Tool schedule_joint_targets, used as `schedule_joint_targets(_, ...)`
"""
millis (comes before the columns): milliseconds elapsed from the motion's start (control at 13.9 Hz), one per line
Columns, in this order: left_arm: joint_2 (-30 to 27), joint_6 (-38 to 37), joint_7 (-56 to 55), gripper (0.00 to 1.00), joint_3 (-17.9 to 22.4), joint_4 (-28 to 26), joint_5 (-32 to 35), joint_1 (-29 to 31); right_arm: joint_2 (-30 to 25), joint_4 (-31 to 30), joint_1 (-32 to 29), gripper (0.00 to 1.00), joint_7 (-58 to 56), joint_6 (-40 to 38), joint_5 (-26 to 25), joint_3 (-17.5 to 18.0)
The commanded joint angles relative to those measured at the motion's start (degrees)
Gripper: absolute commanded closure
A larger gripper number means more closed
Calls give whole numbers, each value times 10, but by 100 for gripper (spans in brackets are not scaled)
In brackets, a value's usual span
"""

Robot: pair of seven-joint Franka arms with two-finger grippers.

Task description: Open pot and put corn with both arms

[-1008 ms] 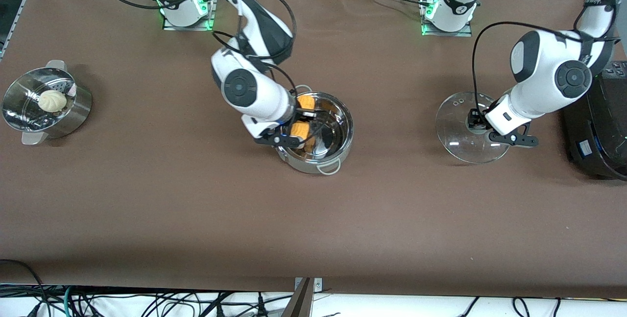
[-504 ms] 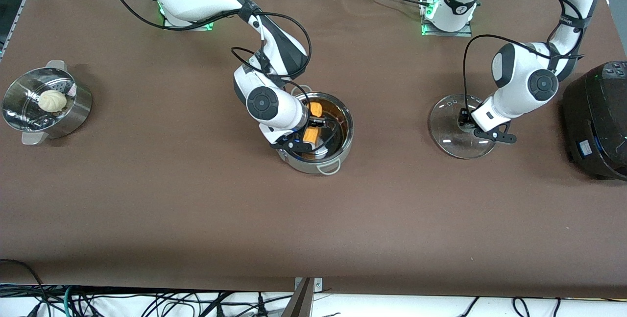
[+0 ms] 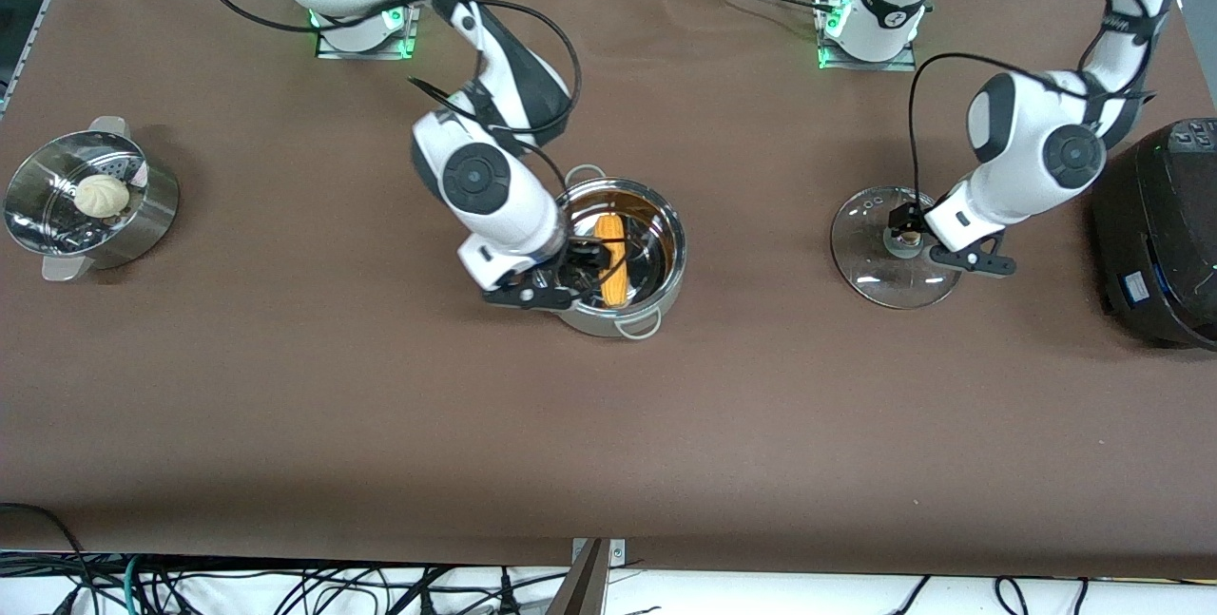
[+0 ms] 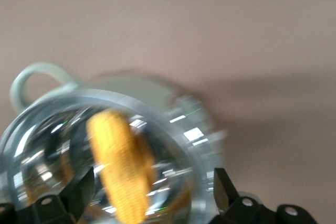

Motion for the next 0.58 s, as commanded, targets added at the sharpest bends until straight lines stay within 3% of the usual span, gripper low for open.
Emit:
schedule_joint_targets(0, -68, -147, -11, 5, -1, 78, -15, 1, -61, -10, -1, 0, -75, -75, -32, -62)
schedule_joint_targets(216, -70, -330, -96, 0, -2, 233, -13, 1, -109, -16, 10, 0, -181, -129, -30, -142)
schedule_joint_targets(504, -78, -518, -127, 0, -8, 396, -14, 2, -189, -26, -105, 0, -211, -252, 12, -129)
